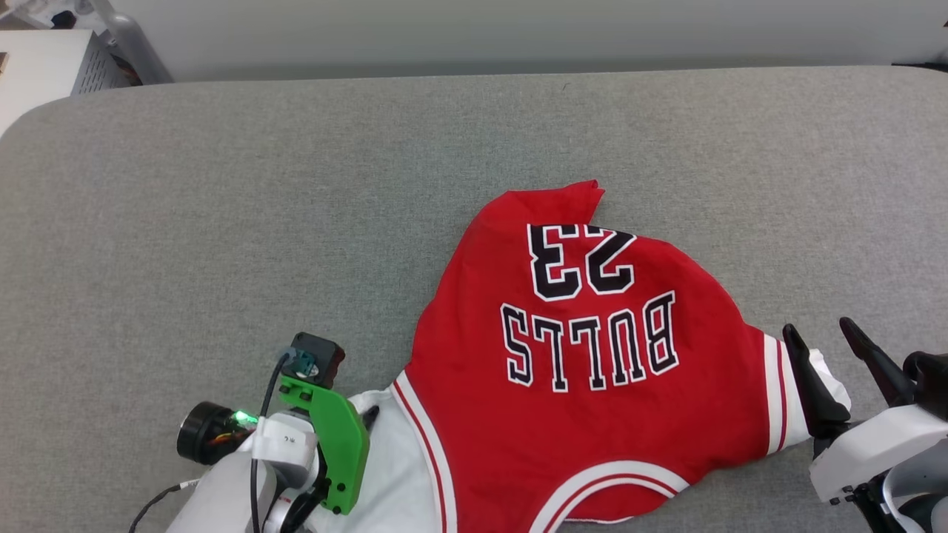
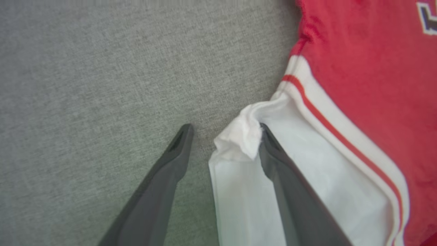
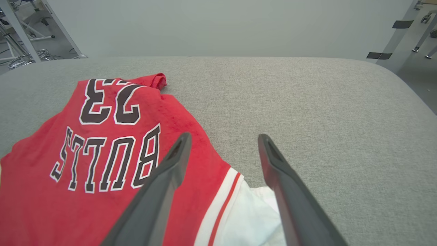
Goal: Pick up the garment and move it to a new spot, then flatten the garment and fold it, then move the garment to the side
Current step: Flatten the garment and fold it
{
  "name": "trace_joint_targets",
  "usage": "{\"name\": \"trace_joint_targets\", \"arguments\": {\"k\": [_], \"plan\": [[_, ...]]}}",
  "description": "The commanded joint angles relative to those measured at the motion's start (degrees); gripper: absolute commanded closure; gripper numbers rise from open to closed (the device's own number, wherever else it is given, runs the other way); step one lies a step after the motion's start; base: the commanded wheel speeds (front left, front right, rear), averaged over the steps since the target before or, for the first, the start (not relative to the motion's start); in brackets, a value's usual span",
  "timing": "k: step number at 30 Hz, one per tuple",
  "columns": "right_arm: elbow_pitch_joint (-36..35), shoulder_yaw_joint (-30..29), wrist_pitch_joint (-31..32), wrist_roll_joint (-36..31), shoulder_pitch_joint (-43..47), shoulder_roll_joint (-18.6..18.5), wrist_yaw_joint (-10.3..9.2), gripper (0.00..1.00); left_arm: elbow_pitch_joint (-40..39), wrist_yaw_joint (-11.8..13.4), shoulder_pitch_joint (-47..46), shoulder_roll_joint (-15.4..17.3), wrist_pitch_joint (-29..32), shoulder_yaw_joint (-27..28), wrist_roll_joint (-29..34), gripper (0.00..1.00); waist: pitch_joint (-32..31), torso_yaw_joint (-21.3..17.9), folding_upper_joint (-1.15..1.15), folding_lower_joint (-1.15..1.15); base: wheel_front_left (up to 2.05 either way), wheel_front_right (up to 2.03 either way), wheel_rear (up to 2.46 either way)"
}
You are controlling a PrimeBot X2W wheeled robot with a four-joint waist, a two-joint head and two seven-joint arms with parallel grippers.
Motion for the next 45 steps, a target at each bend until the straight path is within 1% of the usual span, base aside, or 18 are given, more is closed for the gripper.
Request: {"name": "trace_joint_targets", "arguments": {"k": [1, 7, 14, 17, 21, 22, 23, 24, 27, 29, 35, 38, 40, 42, 45], "plan": [[-0.15, 0.05, -0.38, -0.51, -0.94, -0.11, -0.05, 0.00, 1.55, -0.39, -0.68, 0.36, 0.01, -0.49, -0.14, 1.00, 1.08, -0.72, 0.00, 0.00, 0.00, 0.00, 0.00], [0.60, 0.08, -0.45, -0.89, -1.39, -0.07, -0.05, 0.00, 2.29, -0.13, -3.91, 1.14, -5.04, 1.82, -0.41, 1.00, 1.44, -0.93, 0.00, 0.00, 0.00, 0.00, 0.00], [1.47, 0.32, -0.07, -1.12, -1.58, 0.06, -0.05, 0.00, 3.10, 0.67, -9.24, 3.90, -8.67, 5.62, -0.62, 1.00, 0.69, -1.04, 0.00, 0.00, 0.00, 0.00, 0.00], [1.58, 0.35, 0.20, -1.21, -1.74, 0.07, -0.05, 0.00, 4.84, 0.73, -10.38, 4.56, -8.78, 6.69, -1.38, 1.00, 0.80, -1.03, 0.00, 0.00, 0.00, 0.00, 0.00], [1.99, 1.05, 0.60, -1.20, -2.06, 0.23, -0.05, 0.00, 9.09, -0.19, -10.40, 5.37, -7.85, 6.27, -1.91, 1.00, 1.12, -1.03, 0.00, 0.00, 0.00, 0.00, 0.00], [2.15, 1.21, 0.65, -1.16, -2.14, 0.28, -0.05, 0.00, 10.01, -0.46, -10.32, 5.25, -8.04, 6.04, -2.08, 0.63, 1.15, -0.98, 0.00, 0.00, 0.00, 0.00, 0.00], [2.28, 1.28, 0.67, -1.16, -2.18, 0.28, -0.05, 0.00, 10.46, -0.52, -10.32, 5.02, -8.67, 6.02, -2.19, 0.06, 1.13, -0.89, 0.00, 0.00, 0.00, 0.00, 0.00], [2.43, 1.33, 0.70, -1.16, -2.19, 0.26, -0.05, 0.00, 10.79, -0.43, -10.38, 4.69, -9.90, 6.17, -2.30, 0.00, 1.07, -0.73, 0.00, 0.00, 0.00, 0.00, 0.00], [2.70, 1.31, 1.00, -1.13, -2.22, -0.06, -0.05, 0.00, 11.19, -0.62, -10.46, 4.06, -13.71, 6.07, -2.06, 0.00, 0.58, 0.11, 0.00, 0.00, 0.00, 0.00, 0.00], [2.62, 1.49, 1.45, -1.05, -2.33, -0.63, -0.05, 0.00, 10.68, -0.63, -10.46, 3.78, -17.41, 6.00, -1.44, 0.00, 0.00, 0.87, 0.00, 0.00, 0.00, 0.00, 0.00], [0.89, 2.63, 5.32, -0.09, -2.90, -3.56, -0.05, 0.00, 5.47, -1.15, -8.96, 1.80, -31.35, 5.58, -0.27, 0.00, -1.90, 4.27, 0.00, 0.00, 0.00, 0.00, 0.00], [-0.44, 4.20, 9.50, 0.92, -3.67, -5.29, -0.05, 0.00, 2.15, -1.26, -6.74, 0.79, -39.02, 5.29, 0.33, 0.00, -2.78, 6.22, 0.00, 0.00, 0.00, 0.00, 0.00], [-1.45, 5.66, 12.95, 1.48, -4.40, -6.55, -0.05, 0.00, 0.12, -0.68, -4.90, -0.28, -42.04, 5.50, 0.46, 0.00, -3.26, 7.48, 0.00, 0.00, 0.00, 0.00, 0.00], [-2.26, 7.21, 16.85, 2.41, -5.55, -7.48, -0.05, 0.00, -2.49, -0.18, -2.76, -1.52, -43.50, 5.82, 0.51, 0.00, -3.44, 8.61, 0.00, 0.00, 0.00, 0.00, 0.00], [-2.96, 9.74, 23.78, 3.78, -8.04, -9.19, -0.05, 0.00, -6.75, -0.19, 0.51, -3.43, -44.23, 6.07, 0.90, 0.00, -3.40, 10.31, 0.00, 0.00, 0.00, 0.00, 0.00]]}}
